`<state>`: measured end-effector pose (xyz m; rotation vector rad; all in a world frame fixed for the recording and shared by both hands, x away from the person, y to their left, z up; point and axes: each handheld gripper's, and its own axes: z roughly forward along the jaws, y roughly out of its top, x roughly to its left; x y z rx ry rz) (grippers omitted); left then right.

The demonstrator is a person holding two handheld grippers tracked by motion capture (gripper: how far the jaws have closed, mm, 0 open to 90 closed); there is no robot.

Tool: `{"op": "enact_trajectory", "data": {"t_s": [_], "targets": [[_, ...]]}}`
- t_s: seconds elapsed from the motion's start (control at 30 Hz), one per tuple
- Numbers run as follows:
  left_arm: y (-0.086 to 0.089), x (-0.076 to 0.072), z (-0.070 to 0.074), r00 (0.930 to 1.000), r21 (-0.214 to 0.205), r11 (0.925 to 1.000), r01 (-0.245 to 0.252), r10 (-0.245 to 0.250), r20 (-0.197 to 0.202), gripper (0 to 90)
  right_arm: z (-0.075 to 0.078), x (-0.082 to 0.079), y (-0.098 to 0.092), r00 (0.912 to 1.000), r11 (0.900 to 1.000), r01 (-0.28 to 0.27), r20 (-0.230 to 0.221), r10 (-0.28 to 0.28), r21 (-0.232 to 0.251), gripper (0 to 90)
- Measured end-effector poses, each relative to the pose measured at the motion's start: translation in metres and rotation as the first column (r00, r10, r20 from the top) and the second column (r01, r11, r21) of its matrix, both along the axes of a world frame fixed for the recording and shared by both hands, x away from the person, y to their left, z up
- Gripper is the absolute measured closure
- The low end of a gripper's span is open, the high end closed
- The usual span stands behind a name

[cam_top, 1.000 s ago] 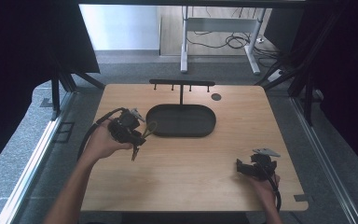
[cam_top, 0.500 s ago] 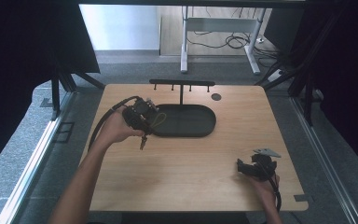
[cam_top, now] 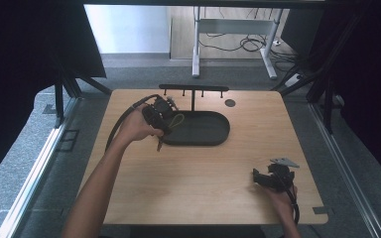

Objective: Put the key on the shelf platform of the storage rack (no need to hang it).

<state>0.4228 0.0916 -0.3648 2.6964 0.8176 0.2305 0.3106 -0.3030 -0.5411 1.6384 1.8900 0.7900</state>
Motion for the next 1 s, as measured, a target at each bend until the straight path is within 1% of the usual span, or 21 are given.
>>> {"op": "enact_trajectory", "data": {"t_s": [0.1, 0.2, 0.27, 0.57, 0.73, 0.8, 0.9, 1.0], "targets": [[-0.005, 0.001, 0.001, 1.0, -0.001, 1.0, 0.007, -0.007, -0.001, 66.8, 0.0, 0.0, 0.0, 1.0, 1.0, 0.001, 0.001, -0.001, -0.001, 9.5], [-0.01, 0.003, 0.002, 0.9996, -0.028, 0.9993, 0.025, -0.025, -0.012, 66.8, 0.0, 0.0, 0.0, 1.0, 1.0, 0.005, 0.003, -0.005, -0.001, 9.9], [-0.013, 0.005, 0.003, 0.9993, -0.024, 0.9991, 0.034, -0.034, -0.014, 66.8, 0.0, 0.0, 0.0, 1.0, 1.0, 0.005, 0.004, -0.005, -0.002, 10.0], [-0.03, 0.015, 0.011, 0.9984, -0.024, 0.9981, 0.056, -0.057, -0.008, 66.8, 0.0, 0.0, 0.0, 0.9999, 1.0, 0.009, 0.007, -0.009, -0.001, 10.6], [-0.04, 0.018, 0.014, 0.9977, -0.034, 0.9971, 0.068, -0.068, -0.002, 66.8, 0.0, 0.0, 0.0, 0.9999, 0.9999, 0.011, 0.006, -0.011, 0.001, 11.2], [-0.042, 0.02, 0.016, 0.9978, -0.047, 0.9967, 0.066, -0.066, 0.01, 66.8, 0.0, 0.0, 0.0, 0.9999, 0.9999, 0.012, 0.006, -0.012, 0.002, 11.2], [-0.044, 0.023, 0.016, 0.9974, -0.065, 0.9953, 0.071, -0.071, 0.01, 66.8, 0.0, 0.0, 0.0, 0.9999, 0.9999, 0.014, 0.005, -0.014, 0.004, 11.4], [-0.047, 0.025, 0.016, 0.9973, -0.069, 0.9949, 0.074, -0.073, 0.007, 66.9, 0.0, 0.0, 0.0, 0.9999, 0.9999, 0.015, 0.005, -0.015, 0.005, 11.5]]}}
